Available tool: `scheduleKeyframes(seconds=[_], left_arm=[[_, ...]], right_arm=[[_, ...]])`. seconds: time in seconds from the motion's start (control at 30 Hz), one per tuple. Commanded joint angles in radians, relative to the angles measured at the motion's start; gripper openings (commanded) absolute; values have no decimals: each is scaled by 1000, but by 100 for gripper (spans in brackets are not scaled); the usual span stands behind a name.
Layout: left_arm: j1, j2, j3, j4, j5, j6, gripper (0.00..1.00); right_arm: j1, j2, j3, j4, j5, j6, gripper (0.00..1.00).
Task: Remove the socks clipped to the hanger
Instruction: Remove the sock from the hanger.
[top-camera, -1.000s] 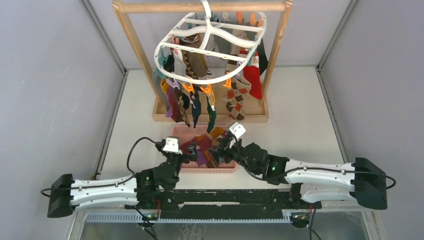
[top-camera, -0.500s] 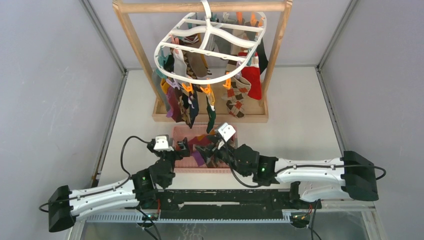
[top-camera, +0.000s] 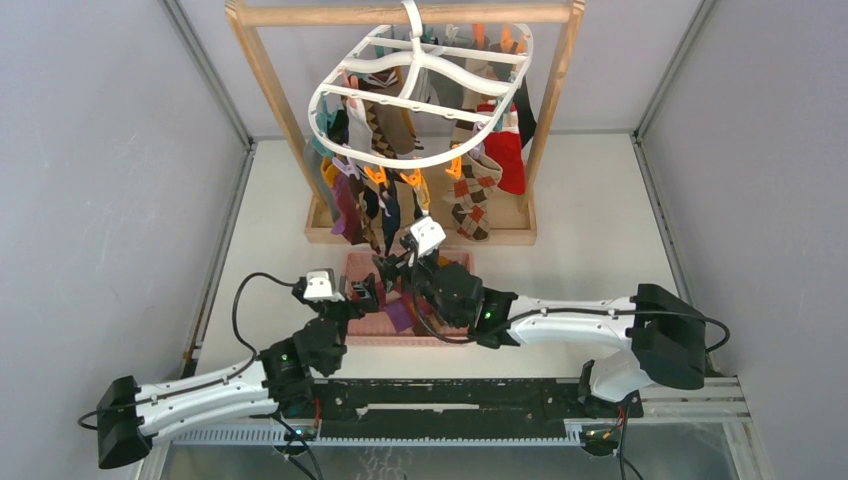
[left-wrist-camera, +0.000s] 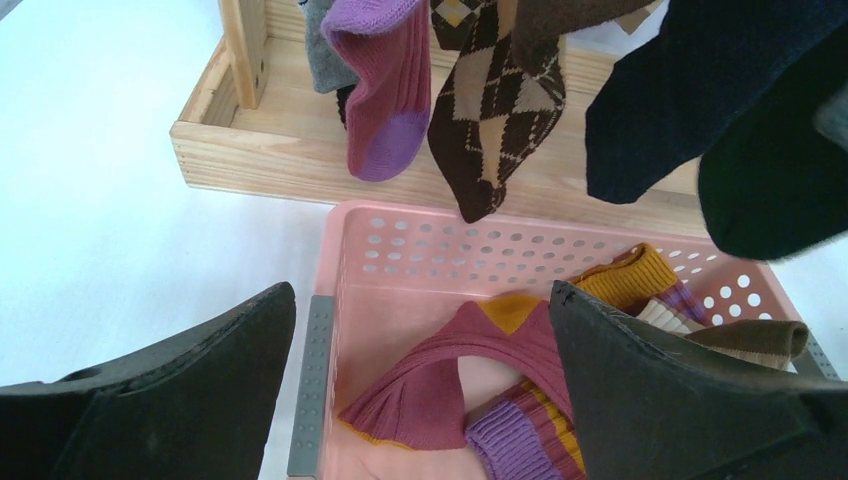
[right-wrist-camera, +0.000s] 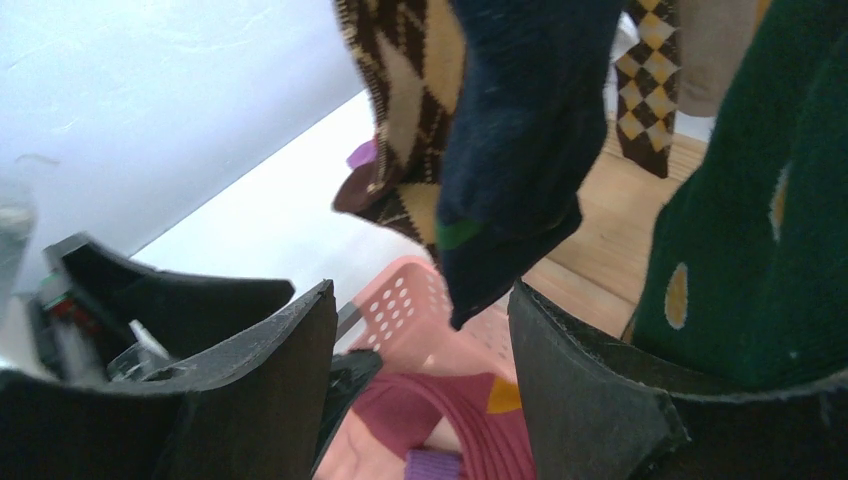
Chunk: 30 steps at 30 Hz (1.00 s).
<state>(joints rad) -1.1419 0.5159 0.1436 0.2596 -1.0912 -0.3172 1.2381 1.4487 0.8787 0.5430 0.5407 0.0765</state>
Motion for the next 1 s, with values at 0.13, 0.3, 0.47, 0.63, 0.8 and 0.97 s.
scheduleKeyframes(seconds=[0.13, 0.3, 0.47, 0.63, 0.8, 0.97], left_arm=[[7, -13, -18, 27, 21, -17, 100], [7, -19, -19, 26, 24, -15, 100], [7, -22, -22, 29, 28, -14, 100], [7, -13, -24, 38, 30, -13, 100], [7, -6, -27, 55, 36, -4, 100], [7, 0, -29, 92, 71, 18, 99]], right_arm=[[-66, 78, 89, 48, -4, 49, 71], [-81, 148, 129, 50, -33, 61, 71], [-90, 193, 146, 61, -29, 70, 71], [-91, 192, 136, 61, 2, 66, 48], [-78, 155, 103, 63, 8, 48, 26], [-61, 90, 56, 53, -30, 44, 23]])
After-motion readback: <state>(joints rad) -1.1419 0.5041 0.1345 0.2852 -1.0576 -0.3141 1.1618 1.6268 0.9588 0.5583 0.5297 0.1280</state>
